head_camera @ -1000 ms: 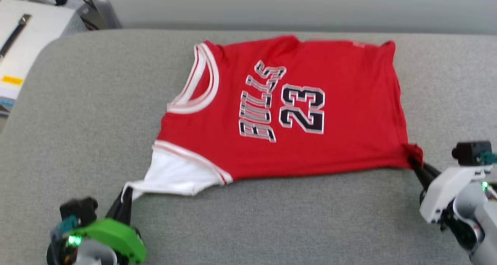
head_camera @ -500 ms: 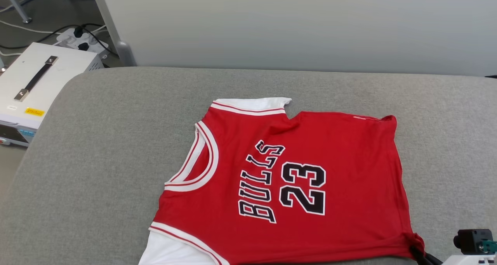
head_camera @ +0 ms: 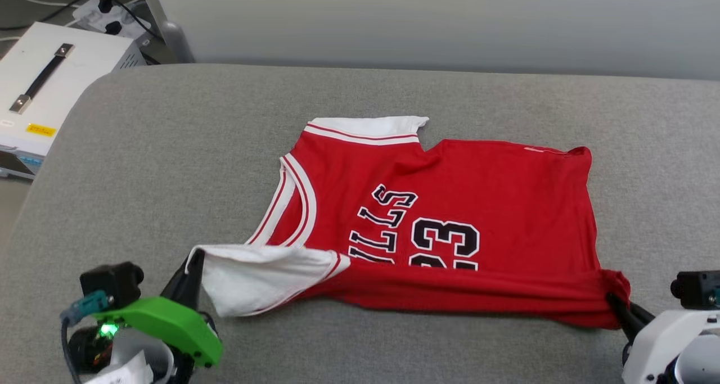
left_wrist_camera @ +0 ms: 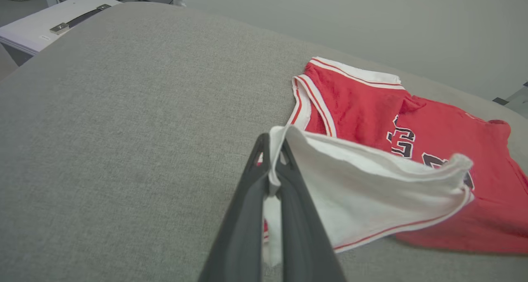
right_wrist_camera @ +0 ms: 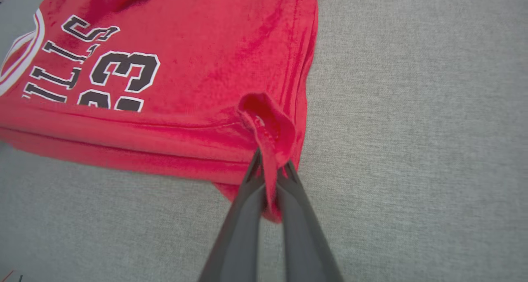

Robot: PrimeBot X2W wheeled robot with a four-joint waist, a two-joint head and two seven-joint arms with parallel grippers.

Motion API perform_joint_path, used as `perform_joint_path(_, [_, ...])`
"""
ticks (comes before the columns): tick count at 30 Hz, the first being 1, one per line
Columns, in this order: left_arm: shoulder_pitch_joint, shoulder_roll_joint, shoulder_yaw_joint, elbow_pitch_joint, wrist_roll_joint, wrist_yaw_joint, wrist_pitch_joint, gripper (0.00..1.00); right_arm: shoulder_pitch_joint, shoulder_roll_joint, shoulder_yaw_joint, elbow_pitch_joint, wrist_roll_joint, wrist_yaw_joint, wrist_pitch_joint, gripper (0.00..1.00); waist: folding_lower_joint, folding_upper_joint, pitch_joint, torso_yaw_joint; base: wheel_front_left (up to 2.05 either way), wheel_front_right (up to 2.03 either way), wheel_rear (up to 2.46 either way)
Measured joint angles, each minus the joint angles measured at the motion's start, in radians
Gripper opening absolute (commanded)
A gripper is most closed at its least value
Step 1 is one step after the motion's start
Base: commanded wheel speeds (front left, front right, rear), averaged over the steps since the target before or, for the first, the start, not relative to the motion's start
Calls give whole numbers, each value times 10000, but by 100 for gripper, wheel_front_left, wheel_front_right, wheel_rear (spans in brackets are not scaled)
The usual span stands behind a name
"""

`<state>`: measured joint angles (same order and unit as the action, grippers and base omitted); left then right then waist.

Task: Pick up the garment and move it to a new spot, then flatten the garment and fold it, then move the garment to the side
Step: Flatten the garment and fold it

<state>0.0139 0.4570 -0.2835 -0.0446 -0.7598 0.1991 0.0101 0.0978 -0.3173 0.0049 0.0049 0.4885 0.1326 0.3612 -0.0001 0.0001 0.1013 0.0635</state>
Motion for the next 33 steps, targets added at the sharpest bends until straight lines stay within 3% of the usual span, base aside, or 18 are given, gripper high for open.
perform_joint_path(9, [-2661,-571,-608,2268,314,-915,81,0,-1726,61,313,704,-654,-2,466,0,0,0,1093,-136,0,0,0])
perform_joint_path(17, [-3773,-1011,-1037,4610,291,-1762,94,0,-2582,-12,846,1797,-713,-8,144,0,1,0,1839,-274,0,0,0])
perform_joint_path(19, [-3887,-1106,-1151,5068,228,-1998,146,0,-2738,-10,947,1990,-696,-8,-63,13,1,0,1902,-317,0,0,0])
perform_joint_path(20, [-3958,-1127,-1175,5242,198,-2100,171,11,-2775,-6,989,2079,-658,-8,-176,40,1,0,1890,-333,0,0,0])
perform_joint_path(21, [-4020,-1131,-1185,5363,184,-2169,169,29,-2801,0,1028,2132,-596,-8,-305,74,1,0,1866,-340,0,0,0])
perform_joint_path(22, [-4090,-1147,-1189,5515,165,-2232,157,57,-2808,8,1053,2188,-543,-8,-512,100,0,0,1828,-342,0,0,0])
perform_joint_path(23, [-4134,-1162,-1187,5637,159,-2265,67,94,-2807,23,1058,2249,-500,-8,-734,100,1,0,1779,-337,0,0,0])
perform_joint_path(24, [-4152,-1174,-1183,5724,159,-2282,-23,100,-2807,38,1068,2272,-502,-8,-986,100,1,0,1734,-333,0,0,0])
perform_joint_path(29, [-4158,-1093,-1034,6013,161,-2301,-523,100,-2756,288,800,2249,-660,-10,-2853,100,1,0,1365,-322,0,0,0])
perform_joint_path(33, [-4158,-740,-945,5983,205,-2226,-520,100,-2475,598,612,2069,-968,-10,-3659,100,1,0,972,-332,0,0,0])
